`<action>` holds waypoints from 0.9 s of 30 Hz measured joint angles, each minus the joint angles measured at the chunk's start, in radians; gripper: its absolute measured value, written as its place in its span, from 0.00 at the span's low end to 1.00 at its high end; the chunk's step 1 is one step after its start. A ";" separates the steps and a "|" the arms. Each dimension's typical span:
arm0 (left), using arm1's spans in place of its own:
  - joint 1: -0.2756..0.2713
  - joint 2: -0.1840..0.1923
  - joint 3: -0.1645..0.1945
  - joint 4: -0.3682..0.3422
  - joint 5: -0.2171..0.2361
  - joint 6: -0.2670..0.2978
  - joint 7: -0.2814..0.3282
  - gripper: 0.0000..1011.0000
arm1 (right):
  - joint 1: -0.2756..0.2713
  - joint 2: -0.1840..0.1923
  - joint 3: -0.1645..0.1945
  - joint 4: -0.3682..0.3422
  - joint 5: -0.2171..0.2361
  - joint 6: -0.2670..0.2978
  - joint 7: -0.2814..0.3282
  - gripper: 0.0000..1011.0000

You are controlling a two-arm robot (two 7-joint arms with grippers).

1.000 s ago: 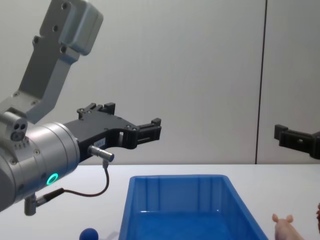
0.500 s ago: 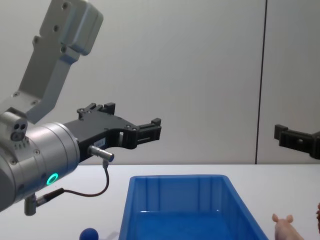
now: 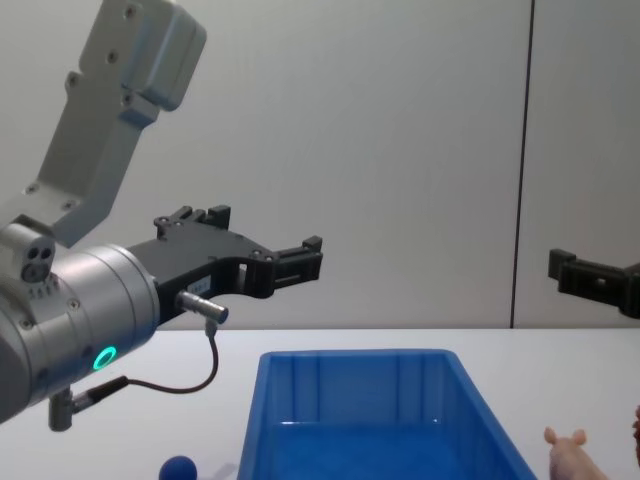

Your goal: Pick up the two dolls from the table and place them into the box.

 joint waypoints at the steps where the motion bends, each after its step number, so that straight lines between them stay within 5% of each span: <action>1: 0.000 0.000 0.000 0.000 0.000 0.000 0.000 0.99 | 0.000 0.000 0.000 0.000 0.000 0.000 0.000 0.99; 15: 0.000 0.000 0.000 0.000 0.000 0.000 0.000 0.99 | -0.010 0.001 0.005 -0.011 0.002 0.024 -0.030 0.99; 27: 0.000 0.000 0.000 0.000 0.000 0.000 0.000 0.99 | -0.033 0.015 0.025 -0.026 0.026 0.119 -0.093 0.99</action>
